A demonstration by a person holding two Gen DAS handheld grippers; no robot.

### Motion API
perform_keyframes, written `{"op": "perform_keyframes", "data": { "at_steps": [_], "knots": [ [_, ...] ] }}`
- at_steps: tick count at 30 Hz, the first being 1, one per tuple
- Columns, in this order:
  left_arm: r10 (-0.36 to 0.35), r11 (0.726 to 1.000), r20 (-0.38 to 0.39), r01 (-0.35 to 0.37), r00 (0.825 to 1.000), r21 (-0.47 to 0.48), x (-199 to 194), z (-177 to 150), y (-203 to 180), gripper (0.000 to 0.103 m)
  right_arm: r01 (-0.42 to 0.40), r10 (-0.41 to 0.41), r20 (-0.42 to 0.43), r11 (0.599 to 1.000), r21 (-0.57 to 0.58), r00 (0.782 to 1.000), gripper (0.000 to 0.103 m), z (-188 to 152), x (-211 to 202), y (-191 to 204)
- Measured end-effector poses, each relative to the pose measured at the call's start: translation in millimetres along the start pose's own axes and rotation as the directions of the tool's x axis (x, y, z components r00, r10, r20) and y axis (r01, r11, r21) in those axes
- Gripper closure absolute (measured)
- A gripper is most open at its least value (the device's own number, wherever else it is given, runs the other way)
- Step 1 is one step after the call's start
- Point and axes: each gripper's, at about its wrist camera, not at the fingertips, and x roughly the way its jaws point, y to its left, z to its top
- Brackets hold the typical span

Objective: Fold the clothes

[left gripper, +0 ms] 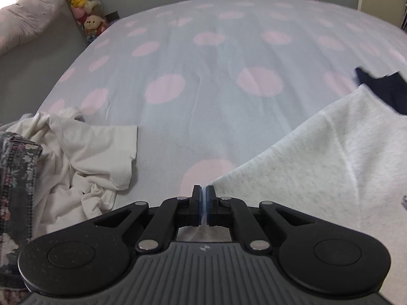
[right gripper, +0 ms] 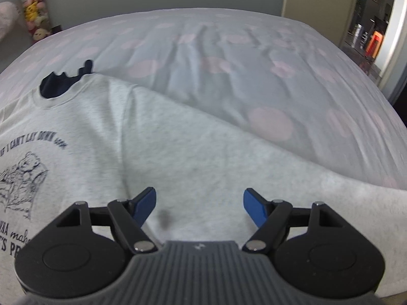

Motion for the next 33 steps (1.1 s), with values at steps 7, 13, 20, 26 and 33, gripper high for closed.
{"op": "perform_keyframes", "data": {
  "at_steps": [7, 13, 20, 26, 33],
  "knots": [
    [0.055, 0.998, -0.009, -0.055, 0.998, -0.012, 9.5, -5.3, -11.1, 0.098, 0.081, -0.081, 0.011, 0.997, 0.007, 0.997, 0.025, 6.6, -9.7, -41.5],
    [0.026, 1.000, 0.051, -0.026, 0.998, -0.001, -29.5, -5.0, -6.2, 0.060, 0.170, -0.172, 0.059, 0.985, 0.039, 0.983, 0.025, 15.3, -45.8, -89.5],
    [0.013, 0.999, 0.065, -0.015, 0.998, 0.031, -71.8, -15.0, -11.5, 0.052, 0.272, -0.285, 0.078, 0.951, 0.147, 0.955, 0.025, 10.2, -114.7, -155.5],
    [-0.005, 0.999, 0.076, 0.002, 0.997, 0.048, -102.1, -35.0, -19.0, 0.052, 0.310, -0.335, 0.035, 0.901, 0.303, 0.942, 0.025, -18.6, -155.3, -211.1],
    [-0.031, 0.993, 0.069, 0.024, 0.997, 0.113, -134.1, -57.0, -34.2, 0.052, 0.281, -0.328, -0.020, 0.774, 0.567, 0.944, 0.029, -62.3, -168.5, -271.9]
  ]
}}
